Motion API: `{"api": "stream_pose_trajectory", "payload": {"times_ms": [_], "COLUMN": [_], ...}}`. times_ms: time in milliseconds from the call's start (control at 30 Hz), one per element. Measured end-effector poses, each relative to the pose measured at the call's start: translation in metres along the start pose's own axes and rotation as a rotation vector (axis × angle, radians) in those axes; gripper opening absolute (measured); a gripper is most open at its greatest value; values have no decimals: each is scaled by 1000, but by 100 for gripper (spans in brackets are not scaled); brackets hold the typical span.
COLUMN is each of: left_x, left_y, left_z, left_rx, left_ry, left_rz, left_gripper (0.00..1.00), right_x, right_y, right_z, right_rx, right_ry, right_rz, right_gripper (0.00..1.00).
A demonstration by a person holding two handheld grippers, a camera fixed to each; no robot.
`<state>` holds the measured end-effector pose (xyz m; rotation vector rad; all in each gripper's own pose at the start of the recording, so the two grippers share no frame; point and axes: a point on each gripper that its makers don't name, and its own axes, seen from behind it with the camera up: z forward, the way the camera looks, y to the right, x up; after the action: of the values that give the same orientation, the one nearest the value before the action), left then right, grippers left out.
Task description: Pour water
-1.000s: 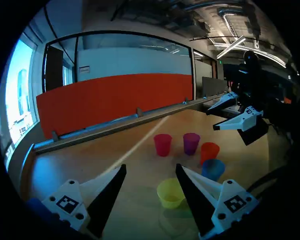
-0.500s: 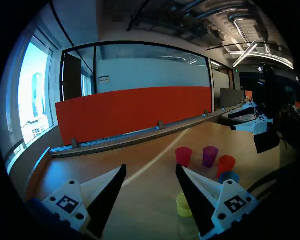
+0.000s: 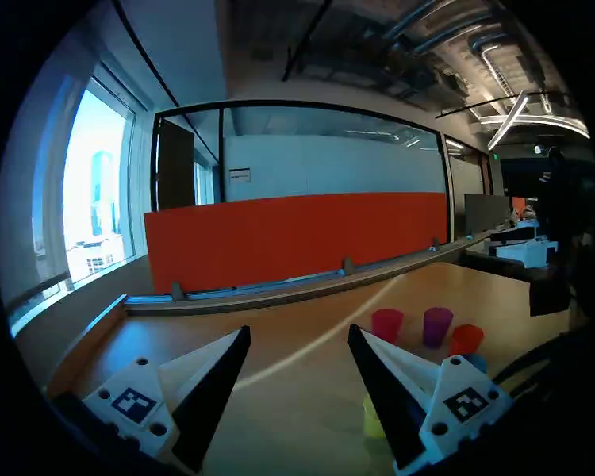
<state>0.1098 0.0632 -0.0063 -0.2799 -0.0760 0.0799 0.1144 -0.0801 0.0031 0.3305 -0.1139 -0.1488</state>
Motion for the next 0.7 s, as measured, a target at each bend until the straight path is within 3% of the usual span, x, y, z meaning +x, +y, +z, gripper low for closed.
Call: {"api": "stream_pose_trajectory", "payload": {"times_ms": [300, 700], "left_x": [10, 21], "left_y": [-11, -25], "left_z": [-8, -7], "left_rx": [49, 91], "left_ry": [48, 97], "left_rz": [-42, -90], "left_gripper": [91, 91], "right_x": [9, -1], "right_y": [31, 55], "right_z": [-15, -19], "right_rx": [-106, -195], "right_ry": [71, 95], "right_rz": [57, 111], "right_gripper": [100, 100]}}
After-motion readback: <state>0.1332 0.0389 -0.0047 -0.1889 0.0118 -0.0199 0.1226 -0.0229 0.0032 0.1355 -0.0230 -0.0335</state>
